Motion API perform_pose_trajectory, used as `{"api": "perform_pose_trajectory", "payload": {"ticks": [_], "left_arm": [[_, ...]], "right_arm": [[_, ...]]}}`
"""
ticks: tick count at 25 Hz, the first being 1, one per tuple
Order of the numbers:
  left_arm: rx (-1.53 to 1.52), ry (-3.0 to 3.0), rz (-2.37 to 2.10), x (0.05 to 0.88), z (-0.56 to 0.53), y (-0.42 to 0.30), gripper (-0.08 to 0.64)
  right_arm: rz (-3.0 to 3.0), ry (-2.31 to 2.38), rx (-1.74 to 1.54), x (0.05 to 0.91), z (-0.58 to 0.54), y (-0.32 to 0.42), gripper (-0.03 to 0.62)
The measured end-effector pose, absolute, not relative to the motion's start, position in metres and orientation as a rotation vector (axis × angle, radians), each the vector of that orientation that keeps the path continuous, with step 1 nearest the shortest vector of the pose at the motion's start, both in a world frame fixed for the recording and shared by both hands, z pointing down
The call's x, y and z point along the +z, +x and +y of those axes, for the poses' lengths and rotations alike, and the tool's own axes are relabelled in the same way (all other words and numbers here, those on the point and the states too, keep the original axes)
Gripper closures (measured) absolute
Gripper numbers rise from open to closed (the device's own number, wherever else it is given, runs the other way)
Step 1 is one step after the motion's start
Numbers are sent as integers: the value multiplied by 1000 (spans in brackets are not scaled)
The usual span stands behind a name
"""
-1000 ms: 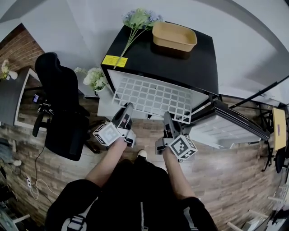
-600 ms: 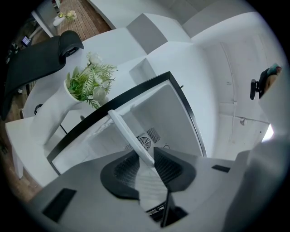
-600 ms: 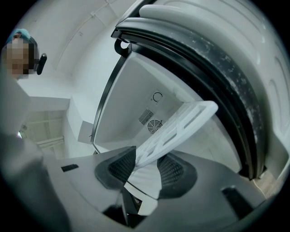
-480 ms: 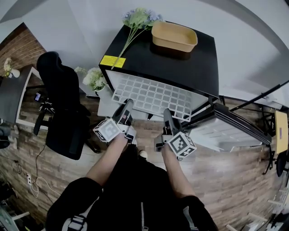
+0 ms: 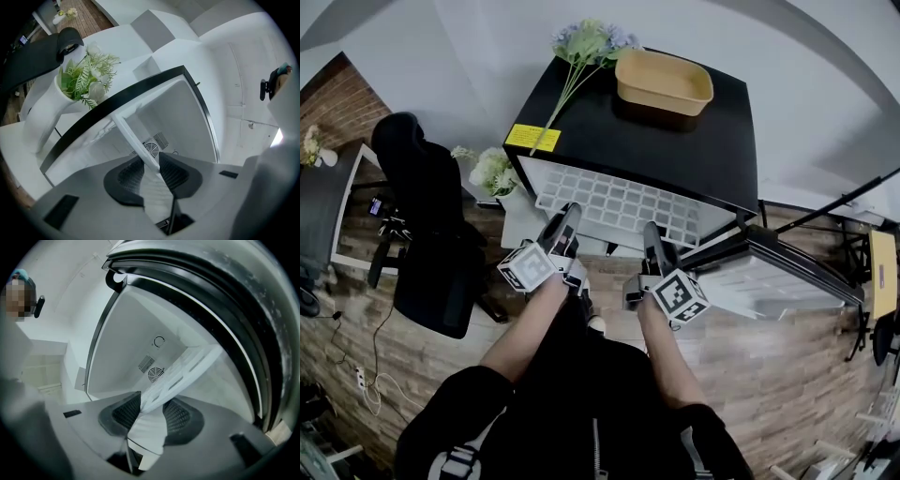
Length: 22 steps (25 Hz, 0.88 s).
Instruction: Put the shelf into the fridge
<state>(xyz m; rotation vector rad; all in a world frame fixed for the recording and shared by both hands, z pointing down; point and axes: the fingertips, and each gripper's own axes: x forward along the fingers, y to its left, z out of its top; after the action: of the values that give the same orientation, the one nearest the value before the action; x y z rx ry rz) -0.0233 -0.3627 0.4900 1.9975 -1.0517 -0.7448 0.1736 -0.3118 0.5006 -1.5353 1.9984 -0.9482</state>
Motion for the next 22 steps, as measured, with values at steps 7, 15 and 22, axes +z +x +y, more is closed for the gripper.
{"api": "perform_pose_trajectory", "payload": {"ticks": [7,15,22], "left_arm": [[-727,2007,-1040,486,-380,-16,448],[-725,2012,-1040,487,-392,-13,448],[-726,2010,-1035,489,-404,-11,448]], "right_arm": [[1977,-1576,-916,495,-331,181,445],[1950,-1582,-916,498,-343,183,445],[1941,-1575,-946,504,-354,186,445]]}}
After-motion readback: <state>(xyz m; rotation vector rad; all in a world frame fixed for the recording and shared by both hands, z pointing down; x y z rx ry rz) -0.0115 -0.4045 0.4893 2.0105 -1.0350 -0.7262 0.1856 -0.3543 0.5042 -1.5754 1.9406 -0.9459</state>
